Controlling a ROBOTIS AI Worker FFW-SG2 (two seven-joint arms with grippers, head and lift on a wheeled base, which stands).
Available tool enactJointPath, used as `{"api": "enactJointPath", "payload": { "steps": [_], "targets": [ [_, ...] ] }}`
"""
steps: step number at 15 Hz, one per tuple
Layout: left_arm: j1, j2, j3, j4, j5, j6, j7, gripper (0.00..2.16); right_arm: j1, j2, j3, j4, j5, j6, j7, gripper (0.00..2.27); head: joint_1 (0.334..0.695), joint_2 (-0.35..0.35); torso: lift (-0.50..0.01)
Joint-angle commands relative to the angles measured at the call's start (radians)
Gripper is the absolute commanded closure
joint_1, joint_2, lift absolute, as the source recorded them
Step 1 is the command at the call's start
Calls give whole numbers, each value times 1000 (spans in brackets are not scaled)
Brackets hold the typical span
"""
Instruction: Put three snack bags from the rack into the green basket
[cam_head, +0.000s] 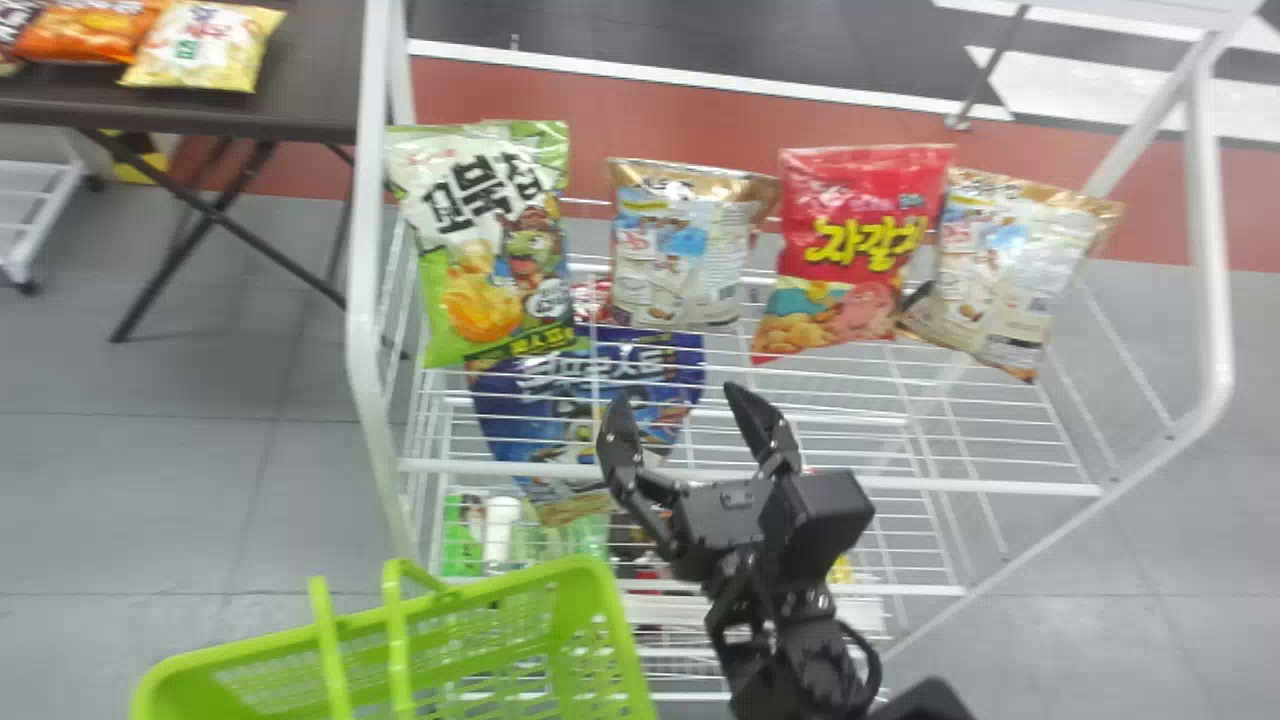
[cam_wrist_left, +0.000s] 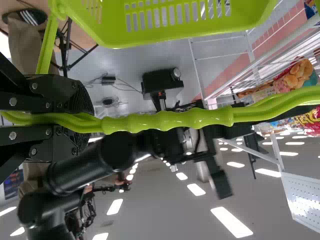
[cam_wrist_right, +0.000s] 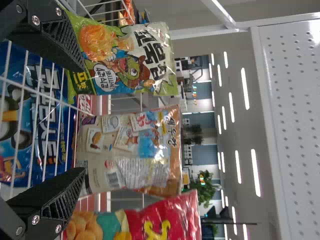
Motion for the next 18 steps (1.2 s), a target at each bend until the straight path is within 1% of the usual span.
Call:
{"api": "enactJointPath", "payload": {
  "steps": [1,3,4,5,7,8,10,11,13,14,16,17,18],
  "targets": [
    [-1,2,0,1,0,0,-4,2152,-136,44,53,79,16,64,0,113,695,-70,0],
    [-1,2,0,4,3,0,-10,2148,-254,74,111,169,21,82,-2,113,695,-16,0],
    [1,2,0,4,5,0,-11,2148,-306,94,139,215,24,92,-2,117,695,34,0],
    [1,2,1,4,5,0,-11,2148,-351,110,157,263,32,107,-3,124,695,57,0],
    [1,2,3,8,5,-3,-14,2148,-429,156,185,363,49,119,-11,130,695,102,0],
    [-1,2,3,10,5,-3,-14,2148,-461,186,183,421,68,122,-11,130,695,123,0],
    [-2,2,6,14,5,-6,-13,2152,-538,186,194,527,73,129,-25,188,695,167,0],
    [-4,2,6,17,5,-6,-13,2148,-559,186,193,551,75,147,-25,225,695,165,0],
    [-13,2,7,28,5,-6,-10,2148,-576,186,193,563,114,236,-55,448,695,155,0],
    [-21,1,7,36,6,-3,-10,2152,-585,186,193,571,134,288,-60,721,695,146,0],
    [-31,2,3,47,5,-3,-8,2148,-590,186,193,573,136,303,-61,1777,695,121,0],
    [-38,2,3,51,5,0,-7,2152,-588,186,191,573,141,300,-66,2091,695,116,0],
    [-39,2,1,54,5,0,-7,2152,-582,186,188,570,153,285,-66,2138,695,113,0]
  ]
}}
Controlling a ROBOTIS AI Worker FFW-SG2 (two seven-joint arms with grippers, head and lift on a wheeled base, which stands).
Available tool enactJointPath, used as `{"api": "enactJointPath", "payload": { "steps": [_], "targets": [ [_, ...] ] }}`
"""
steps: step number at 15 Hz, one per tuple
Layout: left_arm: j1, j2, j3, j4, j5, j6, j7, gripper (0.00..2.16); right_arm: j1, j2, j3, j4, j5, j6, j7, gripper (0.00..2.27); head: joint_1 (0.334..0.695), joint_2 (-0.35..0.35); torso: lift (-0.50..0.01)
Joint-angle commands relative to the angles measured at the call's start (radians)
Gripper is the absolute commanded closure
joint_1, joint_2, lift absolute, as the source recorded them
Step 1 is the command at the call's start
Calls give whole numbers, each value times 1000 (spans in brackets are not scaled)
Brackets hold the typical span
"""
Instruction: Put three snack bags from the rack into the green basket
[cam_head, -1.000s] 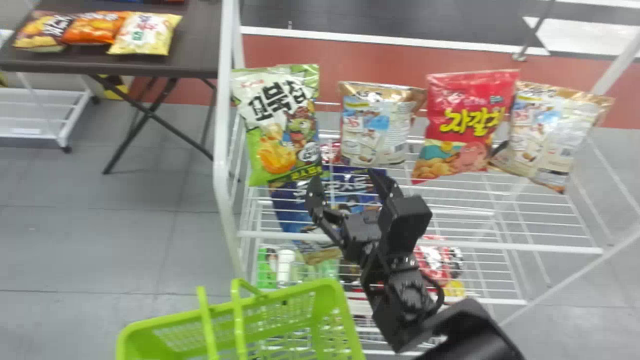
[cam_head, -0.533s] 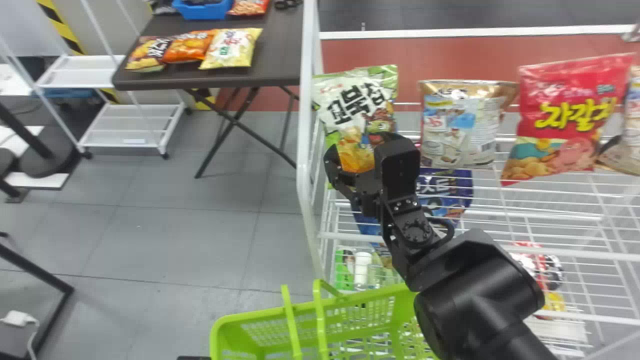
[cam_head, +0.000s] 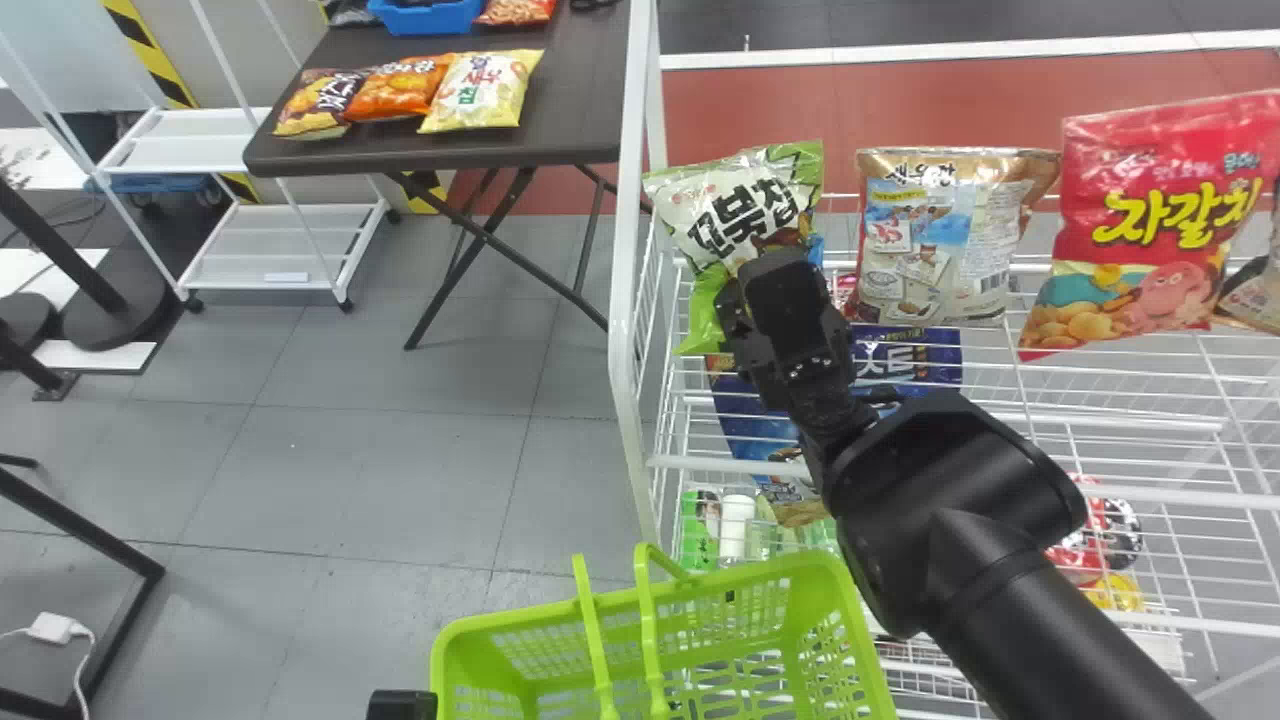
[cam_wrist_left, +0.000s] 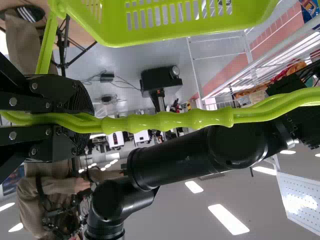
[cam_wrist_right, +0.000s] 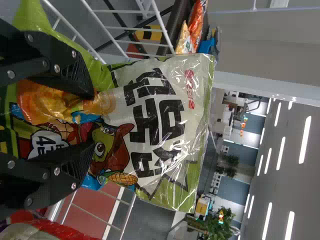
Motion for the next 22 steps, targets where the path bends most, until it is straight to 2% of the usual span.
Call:
{"api": "enactJointPath", "payload": {
  "steps": [1,3,6,10,12,17,18,20,21,22],
  "targets": [
    [-8,1,0,8,1,1,-1,2152,14,2,-3,-10,28,-23,2,2189,695,110,0],
    [-8,1,2,10,3,1,-1,2148,46,2,-6,-47,57,-72,30,2226,695,109,0],
    [-15,2,5,12,4,4,-1,2152,130,2,-23,-163,149,-78,96,2243,695,146,0],
    [-24,7,9,13,9,10,-2,2148,305,-3,-63,-413,255,44,96,2243,695,161,0],
    [-43,7,17,16,9,17,-2,2148,423,-45,-109,-582,255,106,94,2246,695,148,0],
    [-132,7,77,16,6,121,1,2152,709,-163,-195,-932,221,170,110,2246,695,37,0],
    [-146,7,80,16,3,133,-1,2148,761,-178,-215,-993,215,173,117,2246,695,24,0],
    [-153,5,95,16,0,152,4,2148,865,-193,-265,-1111,132,219,173,2246,695,-16,0],
    [-153,2,97,18,0,152,10,2152,903,-196,-273,-1142,120,238,196,2246,695,-22,0],
    [-153,-1,97,16,0,152,13,2152,930,-216,-264,-1165,110,265,196,2243,695,-23,0]
  ]
}}
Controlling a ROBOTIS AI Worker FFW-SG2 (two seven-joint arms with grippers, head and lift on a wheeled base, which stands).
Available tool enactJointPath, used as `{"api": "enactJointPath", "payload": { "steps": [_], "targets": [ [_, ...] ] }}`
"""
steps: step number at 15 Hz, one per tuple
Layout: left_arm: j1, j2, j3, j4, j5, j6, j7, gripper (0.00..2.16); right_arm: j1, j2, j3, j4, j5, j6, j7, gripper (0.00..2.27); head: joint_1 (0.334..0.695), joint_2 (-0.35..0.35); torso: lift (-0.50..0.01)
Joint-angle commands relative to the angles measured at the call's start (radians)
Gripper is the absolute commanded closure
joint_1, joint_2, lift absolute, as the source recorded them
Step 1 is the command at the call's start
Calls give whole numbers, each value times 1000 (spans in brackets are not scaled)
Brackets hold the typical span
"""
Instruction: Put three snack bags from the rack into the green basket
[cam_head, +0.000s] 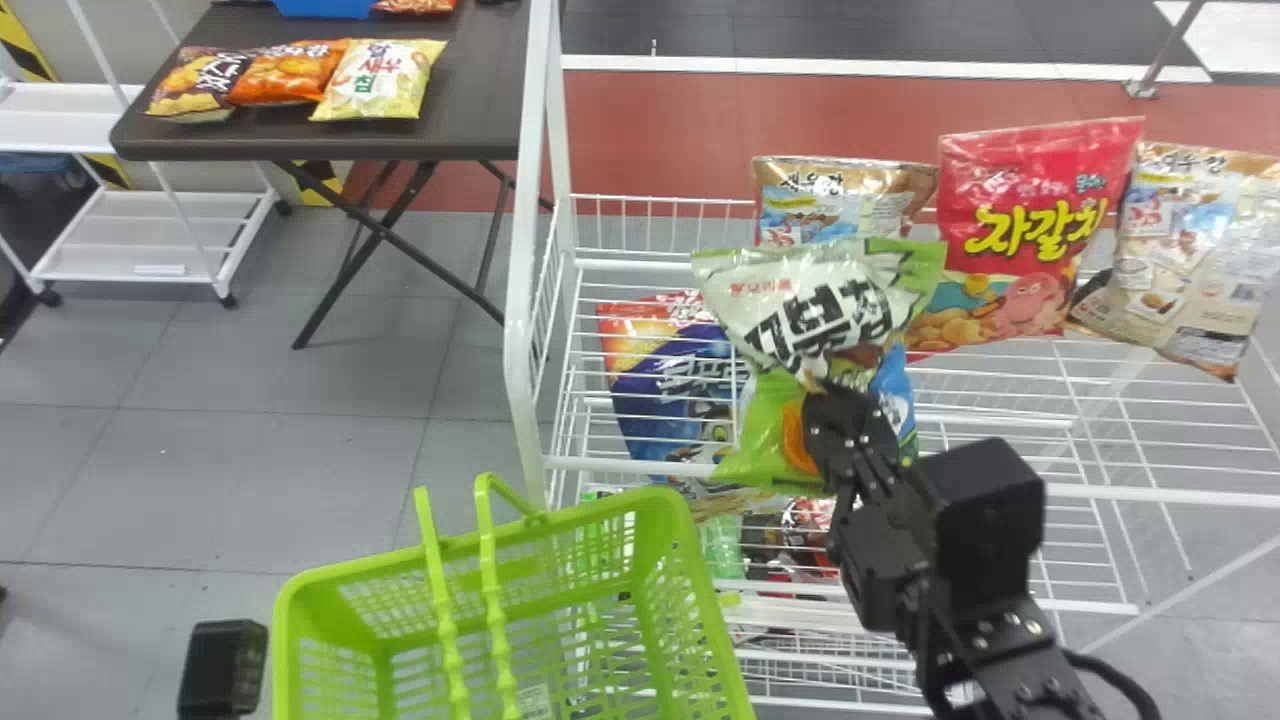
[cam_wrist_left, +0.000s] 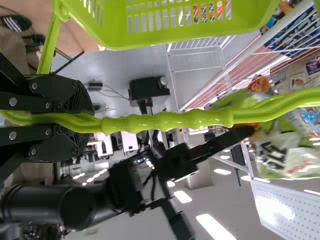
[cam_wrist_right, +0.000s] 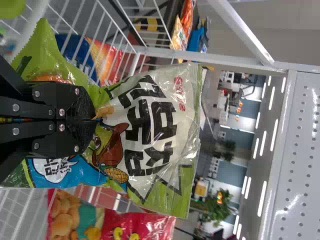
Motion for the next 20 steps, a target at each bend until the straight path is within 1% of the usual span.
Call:
{"api": "enactJointPath", "payload": {
  "steps": [1,2,6,7,8,10,11,12,13,14,15,17,18,19,20],
  "targets": [
    [-1,-7,2,-1,0,2,4,2152,49,-39,26,-45,-32,58,1,2243,695,-24,0],
    [-1,-8,0,-1,0,5,10,2152,49,-48,61,-48,-35,101,1,2243,695,-25,0],
    [-1,-10,-7,2,4,5,22,2152,19,-60,201,-16,-34,174,1,2243,695,56,0],
    [-1,-10,-9,7,4,5,24,2152,9,-63,238,-15,-37,220,1,2243,695,87,0],
    [-1,-11,-9,8,4,5,24,2152,5,-65,262,-10,-43,248,-1,2243,695,153,0],
    [-1,-11,-15,13,3,2,31,2152,-6,-73,316,19,-60,263,-1,2240,695,216,0],
    [-1,-11,-20,14,3,2,33,2148,-14,-73,339,34,-66,285,-2,2233,695,269,0],
    [-1,-11,-21,14,3,2,34,2148,-20,-73,350,44,-69,325,-5,2125,695,299,0],
    [-2,-11,-21,14,3,2,39,2152,-28,-73,354,50,-64,377,-4,1656,695,322,0],
    [-2,-11,-21,16,3,2,39,2148,-29,-77,354,50,-66,410,-4,755,695,340,0],
    [-5,-11,-23,19,3,2,41,2152,-29,-91,353,45,-70,410,-5,-2,695,350,0],
    [-7,-11,-23,23,3,2,42,2148,-17,-105,328,16,-72,386,-5,-2,695,342,0],
    [-8,-11,-27,25,1,2,44,2152,-8,-106,292,10,-95,303,-4,36,695,332,0],
    [-8,-11,-30,28,1,2,44,2152,0,-109,235,2,-150,229,-1,53,695,314,0],
    [-7,-11,-32,28,1,2,44,2148,5,-109,175,-4,-161,174,-2,53,695,292,0]
  ]
}}
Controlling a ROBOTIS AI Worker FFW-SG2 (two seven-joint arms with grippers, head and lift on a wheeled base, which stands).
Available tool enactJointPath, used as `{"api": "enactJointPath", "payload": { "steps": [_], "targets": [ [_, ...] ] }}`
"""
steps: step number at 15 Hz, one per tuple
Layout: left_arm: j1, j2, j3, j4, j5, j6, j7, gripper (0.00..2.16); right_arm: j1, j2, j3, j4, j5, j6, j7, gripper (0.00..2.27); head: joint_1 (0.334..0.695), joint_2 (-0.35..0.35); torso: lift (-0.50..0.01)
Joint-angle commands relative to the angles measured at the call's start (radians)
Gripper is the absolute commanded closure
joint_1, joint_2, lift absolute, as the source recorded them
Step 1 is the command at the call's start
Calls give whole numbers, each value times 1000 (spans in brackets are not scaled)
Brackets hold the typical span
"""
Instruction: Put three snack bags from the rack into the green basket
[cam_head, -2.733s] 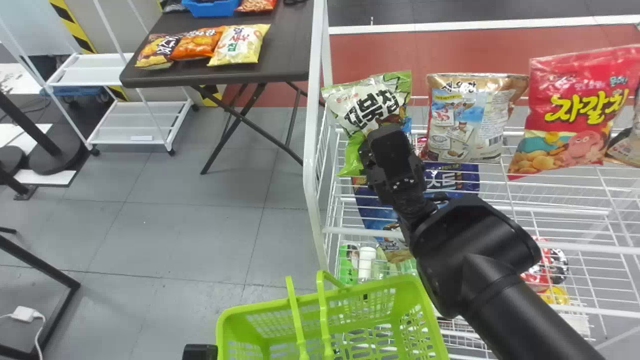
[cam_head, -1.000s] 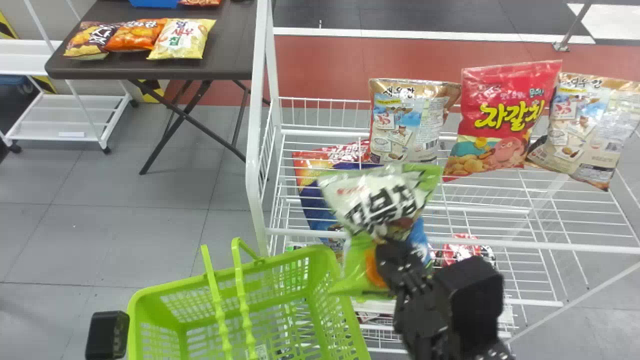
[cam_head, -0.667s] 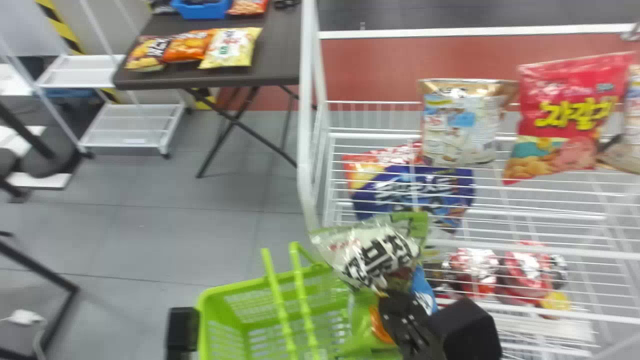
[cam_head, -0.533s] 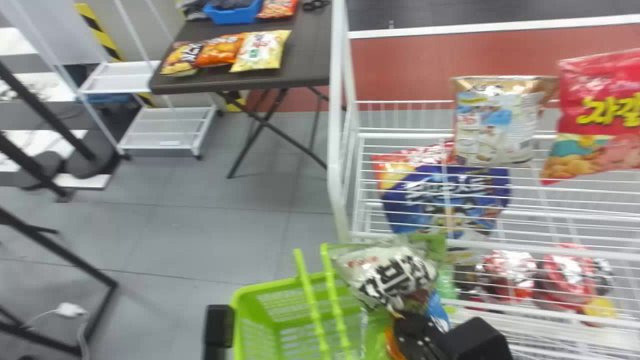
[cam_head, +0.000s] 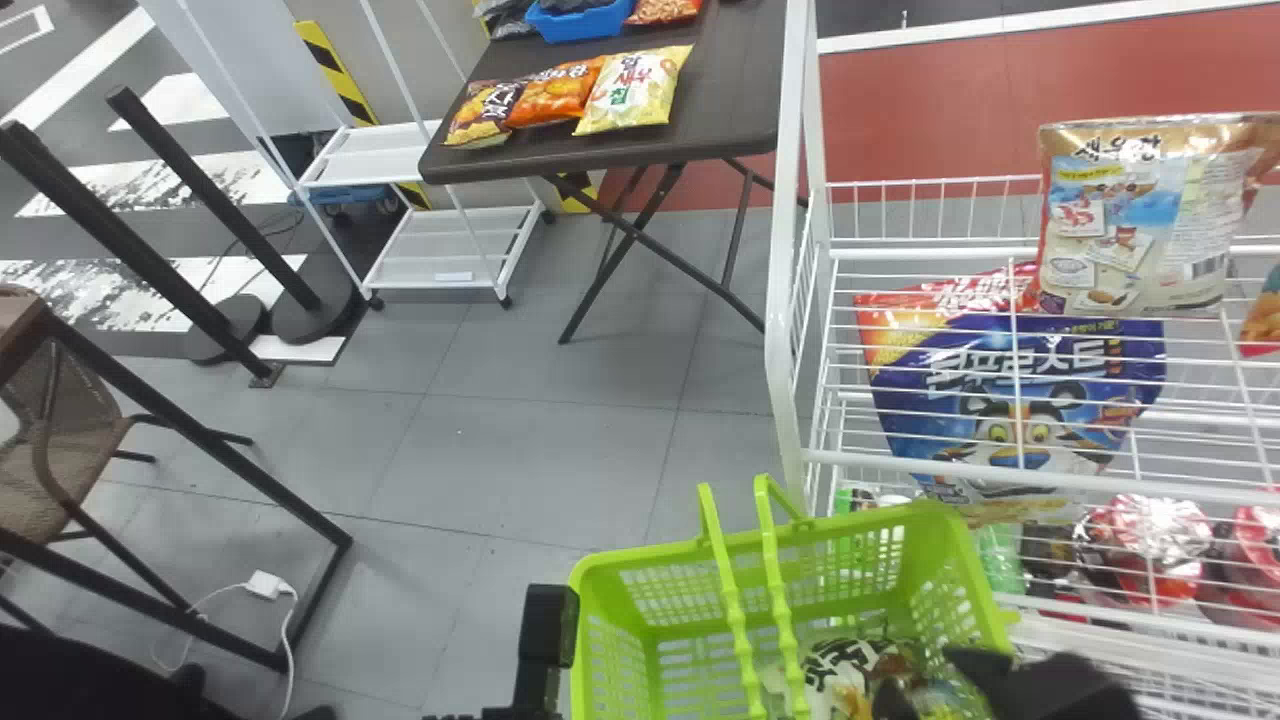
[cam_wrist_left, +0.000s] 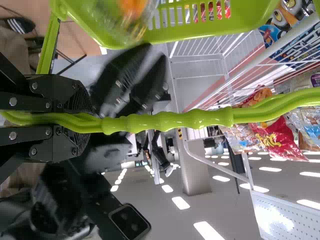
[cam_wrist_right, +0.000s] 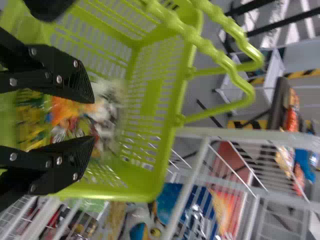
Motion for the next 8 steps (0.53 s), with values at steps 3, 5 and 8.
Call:
{"api": "enactJointPath", "payload": {
  "steps": [3,5,8],
  "targets": [
    [3,0,-5,6,0,0,-2,2152,-43,44,-297,32,-42,-198,1,56,695,122,0],
    [3,0,-5,13,0,0,-2,2148,-106,61,-411,89,-56,-217,2,56,695,-5,0],
    [3,0,-8,20,0,0,-2,2148,-255,94,-512,258,-54,-253,7,63,695,-205,0]
  ]
}}
